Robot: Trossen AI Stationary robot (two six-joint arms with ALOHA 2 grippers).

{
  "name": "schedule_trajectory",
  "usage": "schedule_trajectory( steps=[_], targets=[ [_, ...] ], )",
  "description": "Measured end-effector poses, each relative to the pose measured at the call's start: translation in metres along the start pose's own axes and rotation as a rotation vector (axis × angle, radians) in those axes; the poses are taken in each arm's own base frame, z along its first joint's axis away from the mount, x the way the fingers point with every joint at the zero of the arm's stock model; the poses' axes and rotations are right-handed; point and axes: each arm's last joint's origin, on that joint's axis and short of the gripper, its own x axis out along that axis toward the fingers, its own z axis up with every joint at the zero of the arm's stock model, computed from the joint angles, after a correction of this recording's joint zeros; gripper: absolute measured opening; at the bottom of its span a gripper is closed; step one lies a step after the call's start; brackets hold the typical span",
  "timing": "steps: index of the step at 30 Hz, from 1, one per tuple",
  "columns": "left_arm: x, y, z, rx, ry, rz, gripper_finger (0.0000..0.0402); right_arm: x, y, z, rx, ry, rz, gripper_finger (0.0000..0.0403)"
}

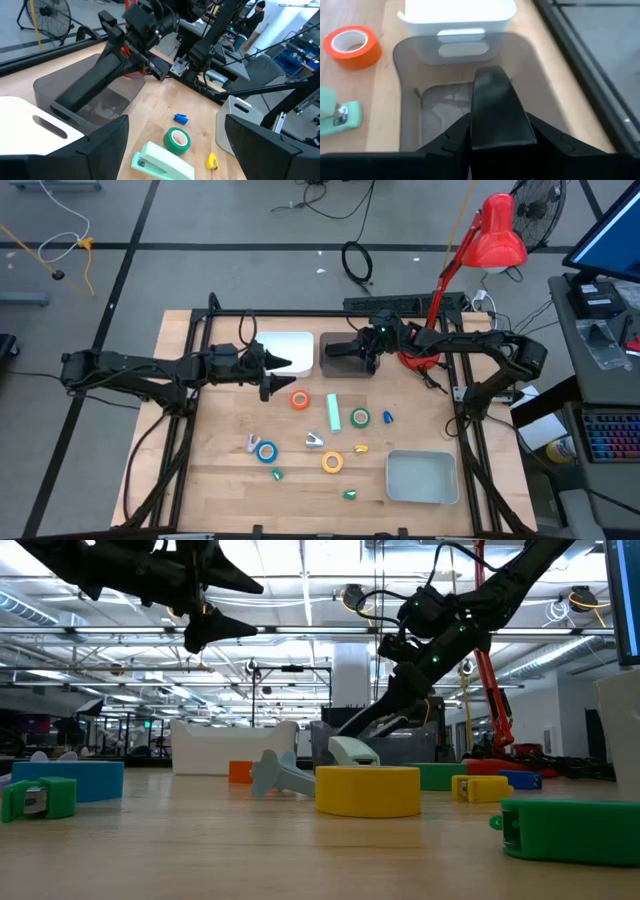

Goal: Pick and place Stapler, Stapler remover, tape
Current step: Put the black stapler into the black bin, then put the light green stapler into the black bin

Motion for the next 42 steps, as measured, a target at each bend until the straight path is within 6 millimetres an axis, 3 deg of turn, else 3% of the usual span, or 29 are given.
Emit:
schedule_trajectory(
  steps=[6,14,33,37,42],
  targets=[
    [0.0,0.005,0.003,0.022,-0.005,0.0,0.0333,0.0,0.0,-0.001,0.023,-0.001,0.0,0.014],
    [0.0,0.006,0.005,0.075,-0.002,-0.042,0.0333,0.002,0.005,-0.022,0.071,0.039,0.008,0.0147],
    [0.0,0.007,0.005,0.057,0.001,-0.034,0.0333,0.001,0.006,-0.023,0.053,0.049,0.012,0.0189],
    [0.0,0.007,0.005,0.057,0.001,-0.034,0.0333,-0.009,0.004,-0.011,-0.018,-0.016,-0.045,0.0194],
    [0.0,0.007,0.005,0.054,0.004,-0.034,0.0333,-0.039,0.008,0.009,-0.062,-0.125,-0.084,0.0186]
  ],
)
